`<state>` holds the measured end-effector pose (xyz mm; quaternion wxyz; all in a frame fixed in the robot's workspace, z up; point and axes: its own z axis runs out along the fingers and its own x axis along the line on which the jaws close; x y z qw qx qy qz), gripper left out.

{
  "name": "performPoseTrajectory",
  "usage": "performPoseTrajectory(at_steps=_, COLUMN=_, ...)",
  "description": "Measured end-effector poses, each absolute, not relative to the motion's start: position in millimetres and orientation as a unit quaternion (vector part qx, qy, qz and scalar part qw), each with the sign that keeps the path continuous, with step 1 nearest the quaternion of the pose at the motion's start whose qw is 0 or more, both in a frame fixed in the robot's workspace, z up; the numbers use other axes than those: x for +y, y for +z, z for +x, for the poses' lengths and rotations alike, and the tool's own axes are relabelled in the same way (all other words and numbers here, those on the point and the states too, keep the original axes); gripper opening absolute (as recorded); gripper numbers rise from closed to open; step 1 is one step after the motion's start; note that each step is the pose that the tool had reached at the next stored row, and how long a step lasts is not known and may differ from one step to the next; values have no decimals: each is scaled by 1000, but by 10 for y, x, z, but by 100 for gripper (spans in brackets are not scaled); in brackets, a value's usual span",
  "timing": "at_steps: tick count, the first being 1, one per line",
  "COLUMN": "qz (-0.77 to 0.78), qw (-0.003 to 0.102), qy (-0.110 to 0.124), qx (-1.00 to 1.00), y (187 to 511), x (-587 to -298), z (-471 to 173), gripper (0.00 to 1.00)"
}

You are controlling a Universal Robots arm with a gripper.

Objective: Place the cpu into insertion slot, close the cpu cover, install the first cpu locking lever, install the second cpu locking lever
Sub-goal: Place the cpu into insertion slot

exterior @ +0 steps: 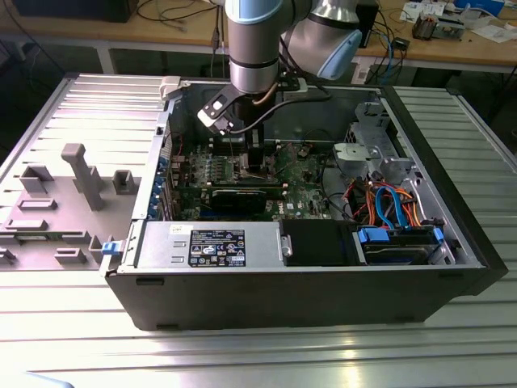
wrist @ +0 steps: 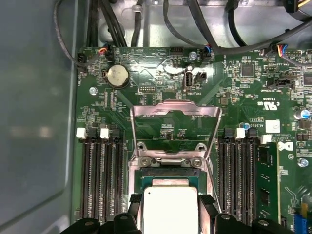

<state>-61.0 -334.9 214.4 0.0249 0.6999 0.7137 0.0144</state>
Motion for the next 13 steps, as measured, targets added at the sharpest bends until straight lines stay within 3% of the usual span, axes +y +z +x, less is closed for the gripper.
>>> performPoseTrajectory(at_steps=3, qz=700, qw=32, qy=7, qx=714, y=2128, x=-3349, z=-610, gripper=55)
performPoseTrajectory(at_steps=13, qz=702, qw=32, qy=7, qx=711, y=2054, x=-3345, z=-610, gripper=55)
